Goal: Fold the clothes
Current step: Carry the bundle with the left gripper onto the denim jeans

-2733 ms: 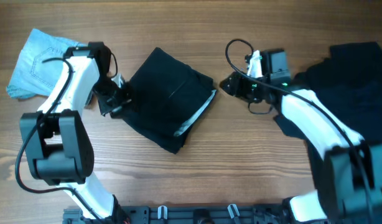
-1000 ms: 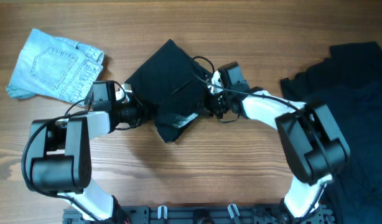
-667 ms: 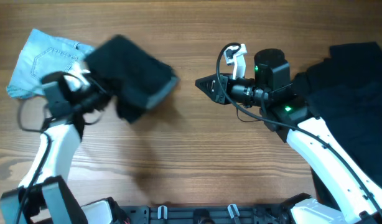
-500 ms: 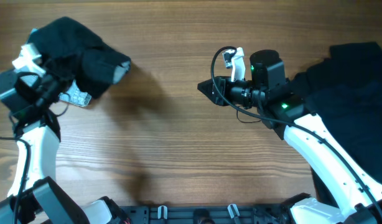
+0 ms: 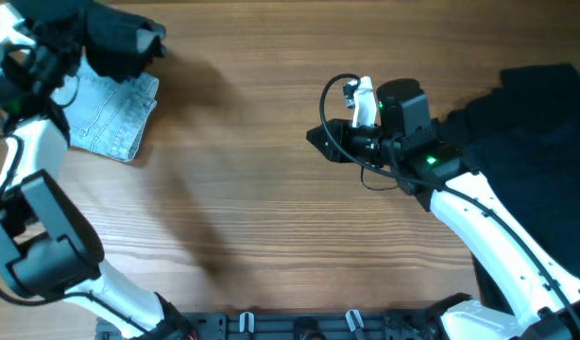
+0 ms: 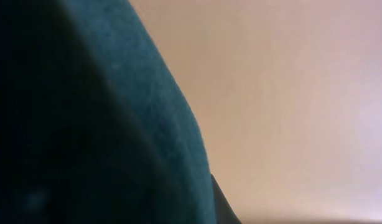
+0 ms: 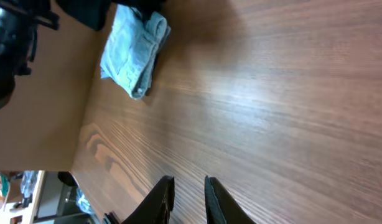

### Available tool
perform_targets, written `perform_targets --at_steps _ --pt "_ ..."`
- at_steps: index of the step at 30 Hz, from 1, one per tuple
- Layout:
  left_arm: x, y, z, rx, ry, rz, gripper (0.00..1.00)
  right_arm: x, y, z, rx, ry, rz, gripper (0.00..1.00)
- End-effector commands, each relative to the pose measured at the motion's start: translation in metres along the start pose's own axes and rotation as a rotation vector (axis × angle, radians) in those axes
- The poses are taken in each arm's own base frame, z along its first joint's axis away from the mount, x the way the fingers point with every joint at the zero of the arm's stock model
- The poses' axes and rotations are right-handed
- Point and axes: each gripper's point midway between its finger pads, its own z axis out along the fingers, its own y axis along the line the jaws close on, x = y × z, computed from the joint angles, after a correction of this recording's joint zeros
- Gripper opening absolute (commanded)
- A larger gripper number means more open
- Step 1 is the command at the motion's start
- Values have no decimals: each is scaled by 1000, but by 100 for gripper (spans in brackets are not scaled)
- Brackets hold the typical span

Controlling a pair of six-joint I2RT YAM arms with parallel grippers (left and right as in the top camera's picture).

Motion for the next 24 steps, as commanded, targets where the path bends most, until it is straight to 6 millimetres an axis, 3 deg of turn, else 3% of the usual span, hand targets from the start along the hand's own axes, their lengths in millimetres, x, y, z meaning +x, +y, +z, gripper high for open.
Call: perform_targets --at_steps 1,4,8,9,12,14,16,18,20,21,24 --pt "-15 22 -4 -126 -62 26 4 4 -9 1 33 17 24 22" --pt "-16 58 -24 -243 -40 1 5 6 -9 1 36 23 26 22" --pt "-26 99 -63 -374 -27 6 17 6 -9 1 36 22 24 24" --pt "-27 113 -76 -430 -24 -4 25 6 -9 1 36 22 24 24" --pt "-12 125 -100 -443 52 -124 100 6 -9 1 36 22 24 25" --pt "-3 105 -115 -314 139 -219 100 6 -9 1 36 23 24 26" --pt "-11 88 -131 -266 134 -233 100 6 -9 1 36 23 25 27" --pt "-24 59 -148 -253 89 -157 100 6 -9 1 36 22 24 28" --pt "-23 29 -153 -250 83 -49 100 6 -9 1 37 23 25 28" --pt "-15 25 -153 -308 87 15 100 6 -9 1 37 22 25 29" --pt "15 86 -167 -789 100 69 100 6 -10 1 41 23 27 29"
